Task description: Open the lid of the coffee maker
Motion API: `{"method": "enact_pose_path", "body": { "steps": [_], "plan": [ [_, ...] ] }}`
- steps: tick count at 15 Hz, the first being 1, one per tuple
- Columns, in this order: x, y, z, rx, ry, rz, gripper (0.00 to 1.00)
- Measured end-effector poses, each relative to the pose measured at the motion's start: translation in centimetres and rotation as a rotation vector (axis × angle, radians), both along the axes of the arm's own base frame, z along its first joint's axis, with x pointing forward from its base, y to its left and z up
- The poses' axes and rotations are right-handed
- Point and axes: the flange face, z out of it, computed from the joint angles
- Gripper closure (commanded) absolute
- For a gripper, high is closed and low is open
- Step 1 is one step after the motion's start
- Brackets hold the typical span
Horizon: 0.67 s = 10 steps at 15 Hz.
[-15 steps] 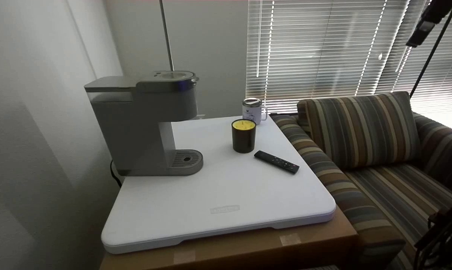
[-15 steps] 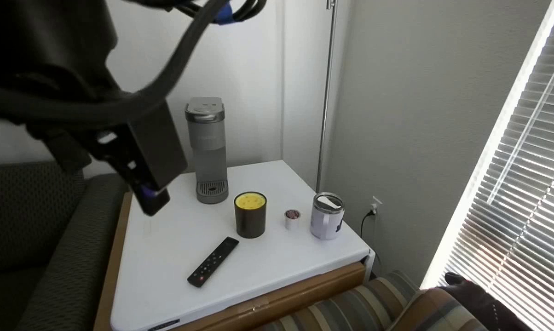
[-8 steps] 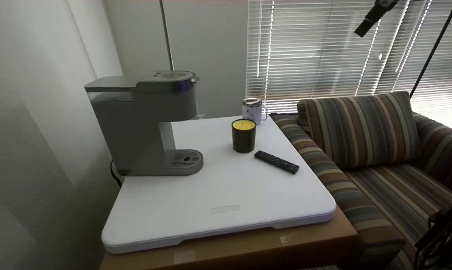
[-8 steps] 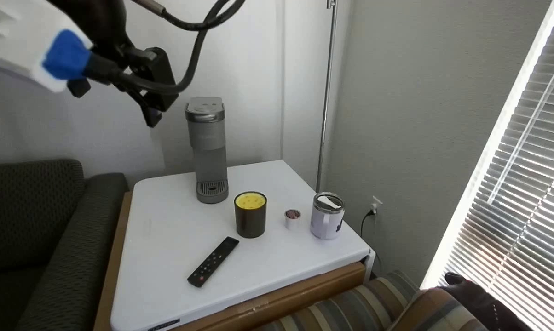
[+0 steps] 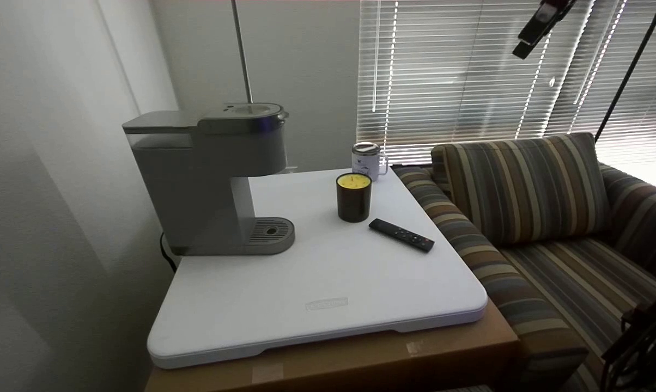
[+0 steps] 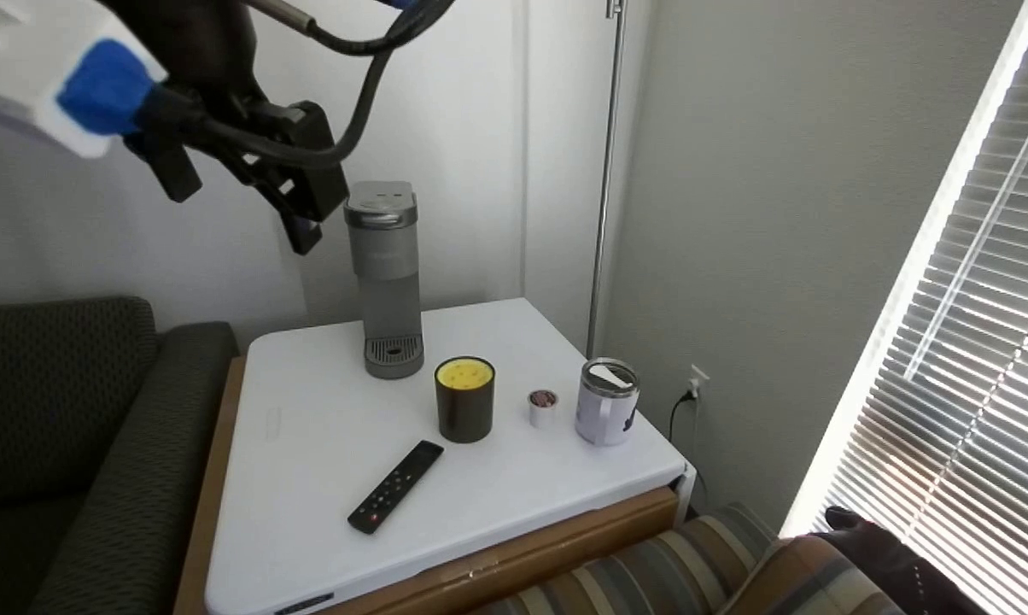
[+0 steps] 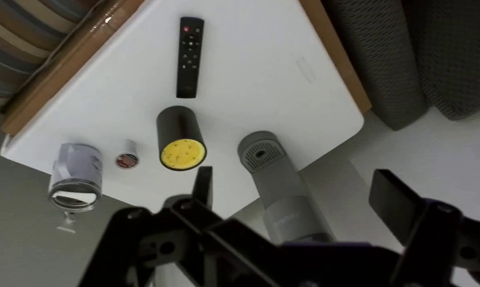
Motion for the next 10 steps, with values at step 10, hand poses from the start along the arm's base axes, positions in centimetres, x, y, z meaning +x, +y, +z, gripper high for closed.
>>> {"method": "enact_pose_path", "body": {
  "steps": [10],
  "plan": [
    [4.9, 4.2, -1.8, 0.035, -0.092, -0.147, 0.00]
  ]
}}
